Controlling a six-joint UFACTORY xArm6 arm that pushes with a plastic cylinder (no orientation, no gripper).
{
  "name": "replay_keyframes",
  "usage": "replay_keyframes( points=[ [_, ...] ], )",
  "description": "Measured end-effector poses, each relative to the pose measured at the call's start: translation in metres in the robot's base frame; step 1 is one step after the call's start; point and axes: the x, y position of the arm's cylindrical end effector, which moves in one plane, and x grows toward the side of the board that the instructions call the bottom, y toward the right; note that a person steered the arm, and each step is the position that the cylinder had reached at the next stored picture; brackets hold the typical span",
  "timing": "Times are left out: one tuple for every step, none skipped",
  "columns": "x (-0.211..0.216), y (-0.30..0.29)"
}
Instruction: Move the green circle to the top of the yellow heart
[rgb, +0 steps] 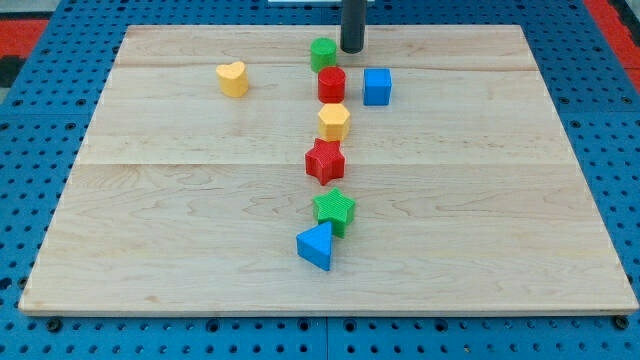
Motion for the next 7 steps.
replay_keyframes(
  points=[
    [-0.005,0.000],
    [-0.009,-0.001],
    [-0.011,-0.001],
    [-0.011,-0.001],
    [0.010,0.022],
    [0.013,0.022],
    [0.013,-0.051]
  ],
)
